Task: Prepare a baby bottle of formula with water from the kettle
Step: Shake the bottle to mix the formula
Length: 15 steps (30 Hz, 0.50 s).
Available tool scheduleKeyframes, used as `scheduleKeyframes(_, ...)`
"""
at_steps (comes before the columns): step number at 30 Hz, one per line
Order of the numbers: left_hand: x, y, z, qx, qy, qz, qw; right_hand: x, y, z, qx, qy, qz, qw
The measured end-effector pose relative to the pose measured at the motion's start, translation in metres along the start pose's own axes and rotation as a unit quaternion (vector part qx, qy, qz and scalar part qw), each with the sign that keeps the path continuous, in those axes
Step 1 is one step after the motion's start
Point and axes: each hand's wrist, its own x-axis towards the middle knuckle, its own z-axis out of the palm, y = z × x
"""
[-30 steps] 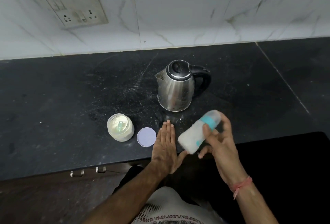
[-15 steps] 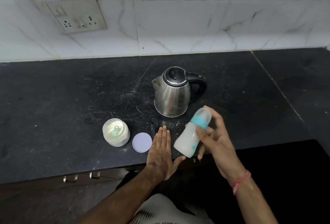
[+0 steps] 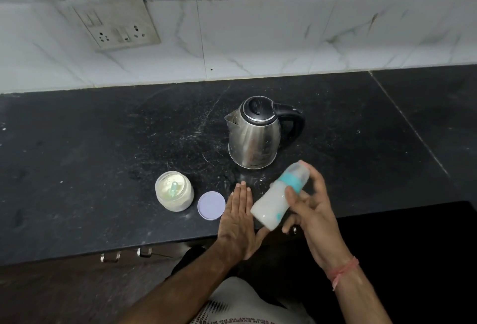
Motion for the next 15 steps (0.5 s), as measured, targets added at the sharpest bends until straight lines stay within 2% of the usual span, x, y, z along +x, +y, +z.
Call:
scheduleKeyframes(2,-0.001,0.0,-0.002,0.002,-0.004,0.001,1.0,0.004,-0.004,-0.002,0.024,0.023,0.005,0.999)
scheduleKeyframes(6,0.0,-0.002,0.0,0.011,0.004,0.006,1.0,0.012,-0.019,-0.007,-0.038,-0.067,-0.009,0.997)
scheduleKeyframes(10,-0.003,0.002,-0.008,0.012,0.0,-0.001,1.0,0.023,-0.035,-0.011,0.007,0.009,-0.049,0.999)
scheduleKeyframes(13,-0.004,0.002,-0.009,0.024,-0.005,-0.004,1.0,0.023,-0.036,-0.01,-0.048,-0.062,-0.05,0.996)
scheduleKeyframes(15,-0.004,0.002,-0.009,0.012,-0.004,-0.004,1.0,0.02,-0.032,-0.008,-0.01,-0.03,-0.052,0.998)
